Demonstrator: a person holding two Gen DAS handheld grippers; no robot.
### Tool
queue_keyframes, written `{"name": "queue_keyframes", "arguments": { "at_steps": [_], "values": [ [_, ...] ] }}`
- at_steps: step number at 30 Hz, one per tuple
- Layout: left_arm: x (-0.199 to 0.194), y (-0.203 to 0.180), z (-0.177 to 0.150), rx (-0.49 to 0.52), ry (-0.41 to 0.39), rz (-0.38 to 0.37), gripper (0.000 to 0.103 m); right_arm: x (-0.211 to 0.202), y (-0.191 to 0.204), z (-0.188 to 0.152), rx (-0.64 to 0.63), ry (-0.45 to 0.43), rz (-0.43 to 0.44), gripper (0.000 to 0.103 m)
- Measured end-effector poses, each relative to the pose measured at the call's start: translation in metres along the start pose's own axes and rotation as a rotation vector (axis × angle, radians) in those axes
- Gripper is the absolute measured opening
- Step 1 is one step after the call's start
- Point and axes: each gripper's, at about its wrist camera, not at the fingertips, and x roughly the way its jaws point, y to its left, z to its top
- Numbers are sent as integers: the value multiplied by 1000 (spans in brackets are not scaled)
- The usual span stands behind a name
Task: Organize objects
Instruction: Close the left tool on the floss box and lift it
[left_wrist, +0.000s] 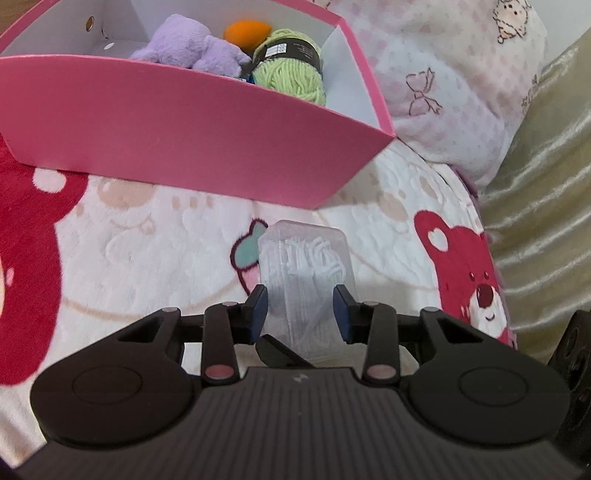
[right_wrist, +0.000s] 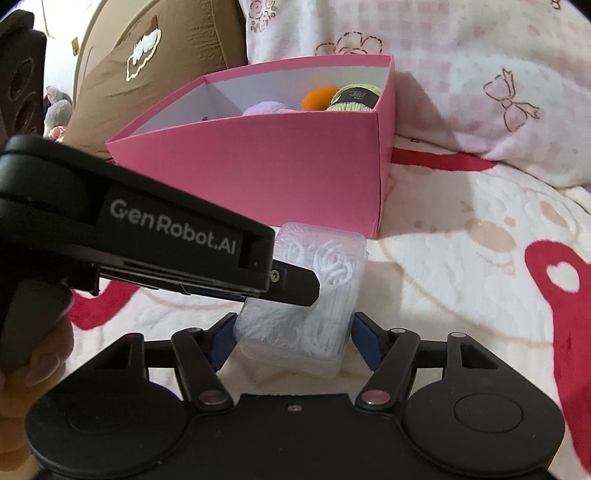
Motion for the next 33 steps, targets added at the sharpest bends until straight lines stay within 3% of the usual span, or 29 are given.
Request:
{"name": "queue_keyframes", "arguments": {
  "at_steps": [5,10,18,24,33],
  "values": [
    [-9,-11,-8,12,25,34,39,-12,7,-1,26,32,0,71],
    [-22,-12,-11,-30,49,21,40,-23,10,4,40,66,3,70],
    [-61,-17,-8,-29,60,4,40,-55,24,8,3,26,24,69],
    [-88,-30,-11,24,82,47,40,-77,35,12,7,15,73,69],
    [-129,-36,-18,77,9,26,41,-105,51,17,3,-21,85,69]
  ]
}}
